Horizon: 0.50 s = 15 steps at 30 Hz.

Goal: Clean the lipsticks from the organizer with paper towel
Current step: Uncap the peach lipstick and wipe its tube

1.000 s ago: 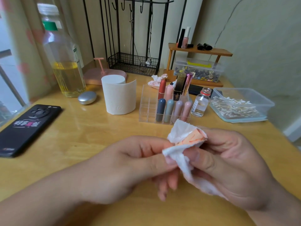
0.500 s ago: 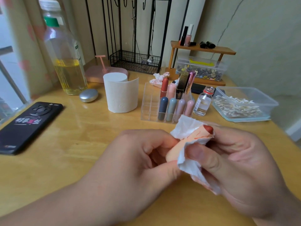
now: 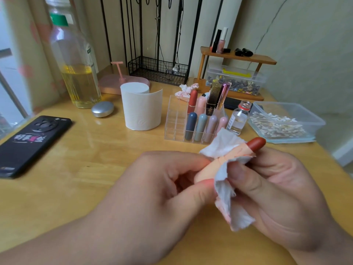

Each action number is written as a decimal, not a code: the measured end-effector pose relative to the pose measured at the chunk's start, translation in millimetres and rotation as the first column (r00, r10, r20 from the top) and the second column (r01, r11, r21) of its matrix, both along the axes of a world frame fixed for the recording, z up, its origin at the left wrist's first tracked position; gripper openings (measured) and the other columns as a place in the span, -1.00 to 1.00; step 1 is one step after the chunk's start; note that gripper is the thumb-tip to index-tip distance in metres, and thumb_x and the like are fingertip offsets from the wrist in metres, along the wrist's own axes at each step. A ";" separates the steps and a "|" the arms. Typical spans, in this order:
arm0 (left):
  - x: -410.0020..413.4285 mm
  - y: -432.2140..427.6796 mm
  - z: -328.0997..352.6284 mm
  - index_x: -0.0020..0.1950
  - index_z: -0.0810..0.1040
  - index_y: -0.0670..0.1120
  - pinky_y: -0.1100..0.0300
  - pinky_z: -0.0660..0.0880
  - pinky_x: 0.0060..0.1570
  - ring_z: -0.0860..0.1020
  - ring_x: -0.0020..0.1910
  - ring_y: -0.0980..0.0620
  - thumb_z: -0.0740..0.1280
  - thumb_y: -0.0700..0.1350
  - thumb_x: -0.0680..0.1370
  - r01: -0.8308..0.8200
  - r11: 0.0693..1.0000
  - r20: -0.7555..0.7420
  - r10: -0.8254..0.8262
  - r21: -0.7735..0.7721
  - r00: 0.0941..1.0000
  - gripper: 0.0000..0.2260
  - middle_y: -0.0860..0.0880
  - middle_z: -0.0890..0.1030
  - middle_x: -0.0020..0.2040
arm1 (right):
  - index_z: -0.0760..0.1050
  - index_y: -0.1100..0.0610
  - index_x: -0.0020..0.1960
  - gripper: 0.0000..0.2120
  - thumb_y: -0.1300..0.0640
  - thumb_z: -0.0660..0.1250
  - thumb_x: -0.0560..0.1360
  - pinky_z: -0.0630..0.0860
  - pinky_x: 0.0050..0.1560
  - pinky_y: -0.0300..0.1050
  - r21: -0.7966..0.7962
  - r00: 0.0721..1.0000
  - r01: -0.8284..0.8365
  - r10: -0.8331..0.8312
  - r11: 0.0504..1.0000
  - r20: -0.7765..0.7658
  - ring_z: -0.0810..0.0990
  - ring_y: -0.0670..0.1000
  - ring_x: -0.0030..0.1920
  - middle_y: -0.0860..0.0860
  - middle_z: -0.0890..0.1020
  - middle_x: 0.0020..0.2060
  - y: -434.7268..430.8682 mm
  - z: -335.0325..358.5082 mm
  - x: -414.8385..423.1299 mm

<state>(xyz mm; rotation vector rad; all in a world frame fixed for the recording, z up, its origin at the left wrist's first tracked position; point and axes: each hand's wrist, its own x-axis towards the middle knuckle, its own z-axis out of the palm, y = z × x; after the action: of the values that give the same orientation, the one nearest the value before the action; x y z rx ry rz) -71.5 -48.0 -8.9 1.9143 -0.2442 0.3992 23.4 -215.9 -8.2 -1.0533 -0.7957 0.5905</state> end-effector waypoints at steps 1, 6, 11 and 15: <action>-2.2 -1.3 0.3 -0.09 0.68 -0.02 0.14 0.52 -0.37 0.56 -0.36 0.05 0.40 -0.02 0.55 -0.098 0.985 0.119 0.082 0.144 0.990 -0.89 0.01 0.61 -0.32 | 0.67 0.18 -0.05 -0.81 0.06 0.50 0.43 0.58 -0.29 -0.15 -0.016 0.998 0.059 -0.058 0.998 0.024 0.68 0.05 -0.29 0.14 0.70 -0.23 0.5 -0.7 -1.5; 2.6 5.2 -1.2 -0.11 0.62 -0.08 -0.07 0.59 -0.25 0.61 -0.30 -0.14 0.46 -0.05 0.49 0.073 0.982 -0.069 -0.086 -0.174 0.994 -0.89 -0.13 0.65 -0.24 | 0.63 0.27 -0.02 -0.82 0.14 0.41 0.53 0.61 -0.24 -0.12 0.066 0.999 -0.037 0.038 0.997 -0.025 0.68 0.08 -0.27 0.20 0.68 -0.26 1.6 2.2 -5.6; 9.8 8.0 4.0 -0.13 0.63 -0.08 0.09 0.51 -0.25 0.44 -0.32 -0.11 0.21 -0.09 0.66 0.381 0.673 -0.204 -0.620 -0.633 0.757 -0.74 -0.17 0.52 -0.28 | 0.54 0.37 0.03 -0.86 0.28 0.34 0.56 0.60 -0.21 -0.12 0.089 0.975 -0.186 0.195 0.979 -0.109 0.68 0.16 -0.25 0.19 0.67 -0.22 0.3 3.5 0.4; 8.4 9.8 -1.6 -0.08 0.63 -0.20 0.03 0.54 -0.28 0.52 -0.33 -0.08 0.30 0.03 0.60 0.226 0.932 -0.223 -0.293 -0.282 0.930 -0.69 -0.19 0.60 -0.27 | 0.56 0.34 -0.01 -0.89 0.28 0.37 0.54 0.56 -0.31 -0.17 0.099 0.989 -0.122 0.130 0.988 -0.072 0.66 0.08 -0.35 0.18 0.65 -0.30 1.5 2.7 -0.6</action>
<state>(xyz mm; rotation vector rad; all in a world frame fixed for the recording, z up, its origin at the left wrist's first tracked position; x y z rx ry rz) -63.1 -38.2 -10.5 1.6341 -0.2570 -0.0059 22.8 -214.3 -5.5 -0.8929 -0.8179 0.6911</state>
